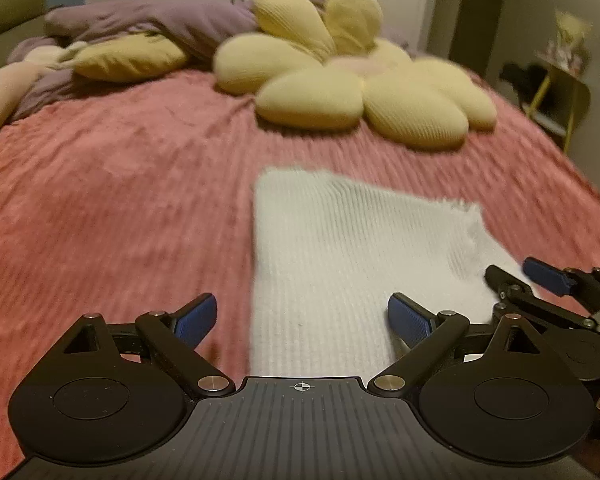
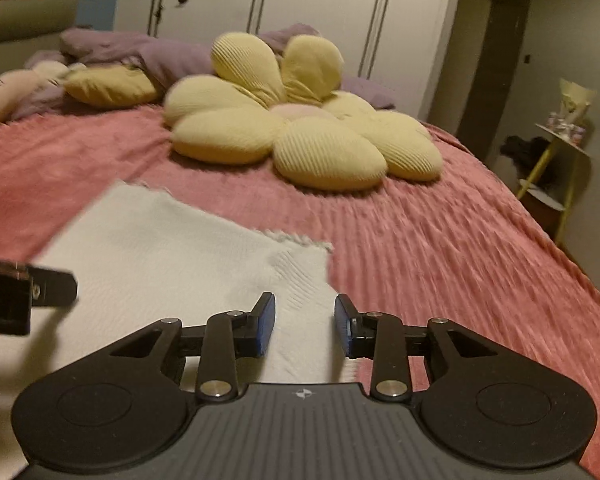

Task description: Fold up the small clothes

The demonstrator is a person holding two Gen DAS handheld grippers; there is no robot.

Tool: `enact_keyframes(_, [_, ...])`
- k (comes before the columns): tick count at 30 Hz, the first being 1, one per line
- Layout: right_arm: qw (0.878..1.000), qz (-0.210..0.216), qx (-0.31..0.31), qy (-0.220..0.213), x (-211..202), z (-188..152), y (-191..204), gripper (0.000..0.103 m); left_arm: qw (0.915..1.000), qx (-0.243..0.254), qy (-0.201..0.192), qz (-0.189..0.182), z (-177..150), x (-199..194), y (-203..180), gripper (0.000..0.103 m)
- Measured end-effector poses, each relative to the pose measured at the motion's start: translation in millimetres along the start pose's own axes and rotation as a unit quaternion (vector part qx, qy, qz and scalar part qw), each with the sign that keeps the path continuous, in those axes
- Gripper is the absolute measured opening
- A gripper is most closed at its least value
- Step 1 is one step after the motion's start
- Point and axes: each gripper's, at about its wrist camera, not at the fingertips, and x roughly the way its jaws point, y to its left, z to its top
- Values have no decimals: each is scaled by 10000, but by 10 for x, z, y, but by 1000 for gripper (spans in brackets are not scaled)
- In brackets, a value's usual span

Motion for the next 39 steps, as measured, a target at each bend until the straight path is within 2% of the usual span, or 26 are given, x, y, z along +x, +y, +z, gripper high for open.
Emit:
enact_keyframes(2, [9999,-65,100,12,92,-125,-43,35,10000,27,-37,13,-78,119,-29,99])
enact_keyframes(3, [9999,-95,116,-77,110,-191,-61,39,10000,-39,-86,18,-110,158,-5,102])
enact_keyframes(4, [9997,-104,130,-168,122,-242,-82,43,9998,-169,-99,11,-142,187,27,102])
enact_keyframes(7, [9997,44,208,-105,187,-253,-140,45,9980,-617,-16,-155,-182,244,154,103])
enact_keyframes(11, [9998,3,-186,-45,153,-177,-101,48,9973,-712,45,-165,-161,-22,235,103])
enact_keyframes(13, [9999,60,-94,-13,-24,-131,-138,48,9964,-819,48,-224,-247,-218,307,103])
enact_keyframes(15, [9992,336,131,-147,-308,-167,-196,49,9963,-841,18,-203,-377,-368,372,103])
enact_keyframes(17, [9977,526,278,-325,-614,-280,-206,56,9968,-792,46,-16,-471,-417,403,103])
enact_keyframes(19, [9976,589,99,-358,-776,-413,-129,64,9970,-756,141,46,-535,-386,407,103])
enact_keyframes(22, [9982,497,-319,-119,-713,-534,-5,65,9984,-528,149,111,-534,-363,366,103])
enact_keyframes(26, [9980,499,-294,244,-764,-338,-76,73,9986,-384,197,318,-482,-594,343,103])
enact_keyframes(28, [9975,465,-304,432,-869,-338,-110,87,9981,-389,217,423,-544,-728,332,103])
enact_keyframes(31, [9947,575,-221,828,-1062,-528,-134,96,9962,-642,373,451,-731,-936,325,103])
enact_keyframes(35, [9857,772,200,1486,-1362,-805,-167,99,9940,-788,752,126,-1012,-1153,278,103])
enact_keyframes(39, [9770,911,358,1893,-1594,-889,-149,99,9946,-562,861,99,-1085,-1322,238,103])
